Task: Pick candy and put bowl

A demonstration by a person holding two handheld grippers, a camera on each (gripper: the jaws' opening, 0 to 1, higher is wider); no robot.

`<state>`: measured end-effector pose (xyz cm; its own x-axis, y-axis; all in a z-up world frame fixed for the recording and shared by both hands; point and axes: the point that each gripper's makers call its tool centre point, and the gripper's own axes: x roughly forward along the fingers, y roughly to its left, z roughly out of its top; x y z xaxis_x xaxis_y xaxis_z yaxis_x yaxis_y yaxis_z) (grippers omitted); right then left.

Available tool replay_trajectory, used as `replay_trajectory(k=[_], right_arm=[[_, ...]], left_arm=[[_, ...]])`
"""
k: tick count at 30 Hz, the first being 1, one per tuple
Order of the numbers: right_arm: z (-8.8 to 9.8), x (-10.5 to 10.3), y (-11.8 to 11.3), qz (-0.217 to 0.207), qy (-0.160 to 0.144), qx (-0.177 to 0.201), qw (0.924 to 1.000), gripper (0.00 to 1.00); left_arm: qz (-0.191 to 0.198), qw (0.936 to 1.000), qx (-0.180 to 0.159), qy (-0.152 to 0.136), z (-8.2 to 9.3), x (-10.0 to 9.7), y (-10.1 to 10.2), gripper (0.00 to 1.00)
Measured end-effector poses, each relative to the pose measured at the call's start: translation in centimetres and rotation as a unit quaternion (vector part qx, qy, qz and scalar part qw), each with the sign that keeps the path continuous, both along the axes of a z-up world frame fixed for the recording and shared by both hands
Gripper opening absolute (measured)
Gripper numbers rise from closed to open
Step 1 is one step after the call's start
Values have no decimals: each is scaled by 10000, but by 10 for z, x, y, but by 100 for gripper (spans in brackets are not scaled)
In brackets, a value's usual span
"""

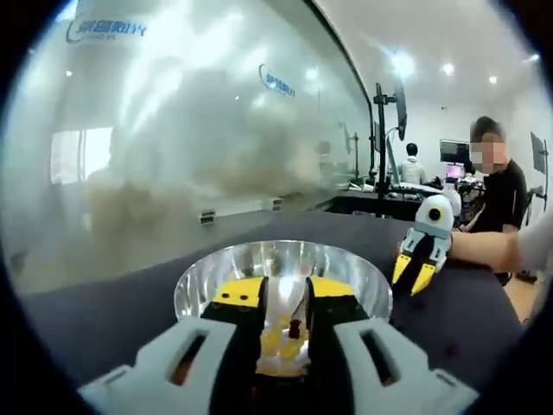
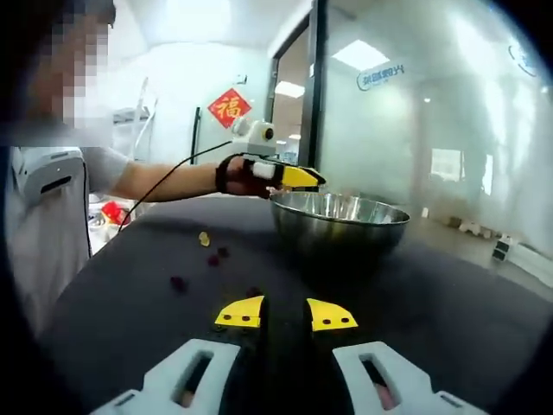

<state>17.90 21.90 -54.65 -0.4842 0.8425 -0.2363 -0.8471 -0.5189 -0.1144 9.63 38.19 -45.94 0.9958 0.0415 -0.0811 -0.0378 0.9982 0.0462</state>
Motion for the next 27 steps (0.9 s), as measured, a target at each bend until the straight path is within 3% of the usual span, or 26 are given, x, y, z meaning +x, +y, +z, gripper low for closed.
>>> replay_trajectory(k=[5,8,11,13,15,17,20,22,25,27], right_arm=[[0,8,-4,-85,-109,-25,9999,13],[-2,15,-9,-155,-314,-112,9993,13],[3,27,-20,-294,-331,-121,9989,13],[7,36,-26,-389,-327,-84,9987,13],[4,45,-33,-499,-215,-284,9981,13],[-2,50,-38,-573,-323,-424,9969,13],[-9,51,-45,-573,-513,-551,9955,13],[-10,53,-46,-593,-445,-561,9957,13],[-24,60,-46,-677,-580,-758,9931,13],[-30,64,-45,-678,-445,-830,9933,13]], left_arm=[[21,9996,-10,-293,-1,-49,-13,12],[64,9993,-85,-369,-9,-78,-19,13],[91,9988,-206,-445,-20,-101,-28,13],[87,9981,-309,-518,-24,-109,-32,13],[73,9979,-368,-536,-30,-112,-35,13],[61,9973,-432,-594,-32,-113,-36,13],[-26,9975,-412,-582,-34,-111,-36,13],[-72,9976,-390,-567,-36,-110,-37,13],[-102,9985,-266,-473,-40,-109,-38,13],[-157,9983,-315,-473,-40,-109,-41,13]])
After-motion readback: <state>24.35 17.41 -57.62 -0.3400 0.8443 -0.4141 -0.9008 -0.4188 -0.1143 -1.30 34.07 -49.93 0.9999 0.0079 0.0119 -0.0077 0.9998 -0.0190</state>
